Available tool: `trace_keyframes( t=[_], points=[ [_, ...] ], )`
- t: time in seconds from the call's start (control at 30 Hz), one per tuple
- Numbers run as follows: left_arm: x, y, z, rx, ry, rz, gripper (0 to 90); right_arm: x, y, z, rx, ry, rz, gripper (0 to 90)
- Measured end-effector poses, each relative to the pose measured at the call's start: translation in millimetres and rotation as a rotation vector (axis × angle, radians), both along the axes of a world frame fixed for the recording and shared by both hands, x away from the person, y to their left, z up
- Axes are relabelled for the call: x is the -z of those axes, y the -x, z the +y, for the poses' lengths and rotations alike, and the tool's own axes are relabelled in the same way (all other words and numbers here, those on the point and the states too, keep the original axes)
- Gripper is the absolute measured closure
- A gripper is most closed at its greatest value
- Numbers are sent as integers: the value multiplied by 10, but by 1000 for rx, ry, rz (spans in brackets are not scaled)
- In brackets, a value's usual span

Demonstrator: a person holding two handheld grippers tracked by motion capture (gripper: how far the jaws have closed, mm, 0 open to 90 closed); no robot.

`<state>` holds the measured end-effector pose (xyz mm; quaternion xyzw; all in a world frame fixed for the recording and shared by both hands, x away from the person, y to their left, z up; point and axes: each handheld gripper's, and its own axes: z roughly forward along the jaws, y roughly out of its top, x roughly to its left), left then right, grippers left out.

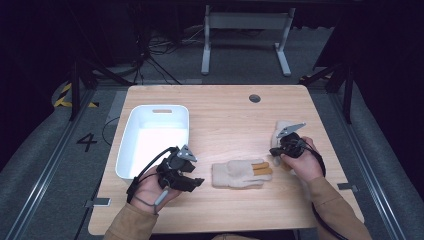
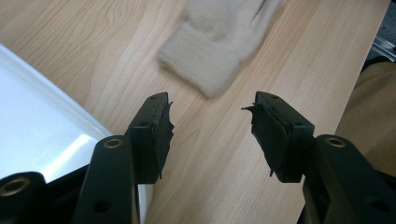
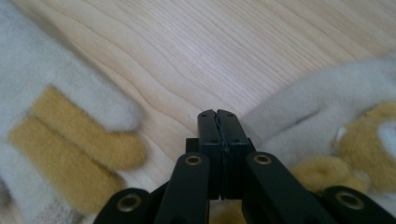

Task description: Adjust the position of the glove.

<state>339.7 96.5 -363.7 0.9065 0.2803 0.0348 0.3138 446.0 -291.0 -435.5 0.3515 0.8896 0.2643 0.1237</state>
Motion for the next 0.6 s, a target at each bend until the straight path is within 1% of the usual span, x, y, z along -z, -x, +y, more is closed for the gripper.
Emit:
trace_keyframes(
  t=[0.03, 0.07, 0.1, 0.2, 0.3, 0.4, 0.5, 0.6],
  points=[
    [-3, -9, -12, 5, -1, -1, 476, -1, 11, -11, 6, -1, 8, 897],
    [-3, -12, -24, 6, 2, 1, 476, 3, 15, -38, 1, -1, -1, 897],
    [-5, -19, -34, 10, 1, 0, 476, -1, 40, -66, 17, -3, 13, 897],
    [-6, -36, -67, 21, 1, -1, 476, 1, 51, -102, 19, 1, 8, 897],
    [-9, -54, -113, 34, 3, 0, 476, 4, 89, -159, 33, 4, 17, 897],
    [-13, -62, -133, 37, 4, -4, 476, 5, 108, -193, 36, 7, 16, 897],
    [-28, -88, -185, 57, 3, -5, 476, 3, 160, -266, 57, 10, 25, 897],
    [-32, -101, -214, 66, 3, -7, 476, 2, 183, -313, 67, 9, 28, 897]
  ],
)
